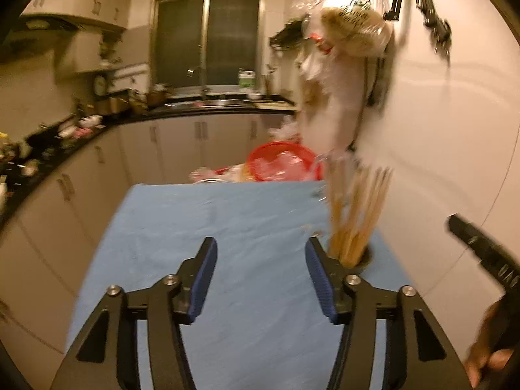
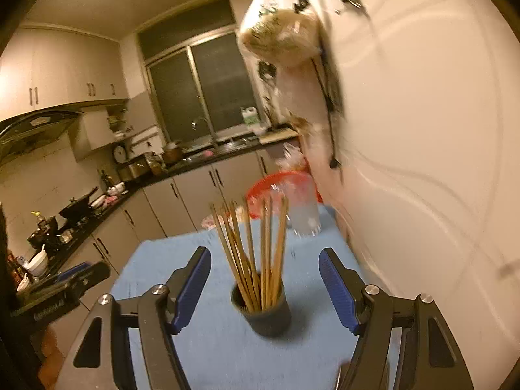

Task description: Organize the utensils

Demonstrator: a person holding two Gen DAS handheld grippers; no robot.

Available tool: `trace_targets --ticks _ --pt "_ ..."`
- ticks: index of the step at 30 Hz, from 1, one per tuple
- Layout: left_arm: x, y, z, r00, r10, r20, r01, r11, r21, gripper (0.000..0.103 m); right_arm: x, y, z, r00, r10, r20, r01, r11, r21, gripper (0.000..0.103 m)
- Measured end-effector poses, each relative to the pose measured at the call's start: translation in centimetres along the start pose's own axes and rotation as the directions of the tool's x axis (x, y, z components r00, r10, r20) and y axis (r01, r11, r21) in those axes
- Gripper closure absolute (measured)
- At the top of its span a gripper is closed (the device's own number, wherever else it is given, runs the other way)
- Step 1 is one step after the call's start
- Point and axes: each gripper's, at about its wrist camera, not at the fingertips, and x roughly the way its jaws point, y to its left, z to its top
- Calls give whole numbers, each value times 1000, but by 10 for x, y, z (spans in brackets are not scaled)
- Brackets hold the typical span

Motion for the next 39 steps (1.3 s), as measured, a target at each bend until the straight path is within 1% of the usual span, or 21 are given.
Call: trace_targets --ticks 1,2,3,4,5,6,7,8,10,11,12,13,16,19,24,26,29,30,32,35,39 --pt "-2 3 -8 1000 28 1 -28 1000 -5 34 -4 3 -13 1000 -28 -9 28 1000 -8 30" --pt "-7 8 -26 997 76 4 -76 997 -11 33 -10 6 -25 997 -73 -7 72 997 -23 29" --pt "-12 10 -38 996 94 13 -94 996 -12 32 -15 9 -36 993 -114 -1 114 993 -35 28" --pt "-14 12 -46 995 103 17 -103 995 -12 27 -20 11 -45 990 -140 -6 140 989 -38 26" --pt "-17 15 -60 992 123 13 -123 992 -13 24 -24 13 -56 986 -164 -15 163 986 -30 26" --pt "-20 17 -72 990 139 10 -139 990 -15 22 -29 13 -64 984 -178 -19 177 984 -15 26" --pt "-23 20 -79 989 148 10 -148 989 -19 22 -37 14 -77 982 -188 -21 188 982 15 26" --pt "-26 22 -90 986 167 11 -167 986 -23 22 -43 17 -86 983 -184 -20 185 983 21 26" --pt "-30 24 -101 980 198 12 -198 980 4 20 -53 23 -98 978 -208 -3 207 978 -12 24" --pt "-30 23 -102 980 201 3 -201 979 22 19 -57 27 -104 975 -223 3 222 974 -38 22" --pt "-30 23 -104 981 195 -15 -195 980 41 15 -58 27 -106 974 -225 2 225 973 -49 21" --pt "-32 24 -106 981 193 -23 -192 980 46 13 -60 29 -111 974 -228 -9 227 972 -63 21" --pt "-35 27 -110 980 195 -28 -194 980 34 9 -59 34 -119 968 -248 -44 244 966 -84 21" --pt "-37 27 -114 984 174 -36 -172 984 43 7 -55 42 -121 963 -260 -73 250 960 -129 21" --pt "-36 22 -117 978 201 -62 -196 977 79 7 -53 55 -126 962 -265 -69 248 949 -192 21" --pt "-35 24 -118 971 226 -78 -220 972 79 7 -52 57 -127 962 -263 -73 244 948 -204 21" --pt "-35 25 -118 960 268 -82 -261 962 85 7 -50 56 -128 961 -263 -82 241 948 -206 21" --pt "-36 25 -118 960 268 -77 -261 962 84 7 -50 57 -127 962 -262 -82 241 949 -205 21" --pt "-39 25 -119 967 245 -70 -239 968 81 7 -50 56 -126 962 -262 -81 241 949 -202 21" --pt "-40 24 -120 962 265 -65 -258 961 94 7 -49 56 -125 962 -262 -82 241 949 -203 21" --pt "-38 24 -119 962 262 -73 -255 962 97 7 -50 56 -125 961 -263 -82 242 949 -203 21"
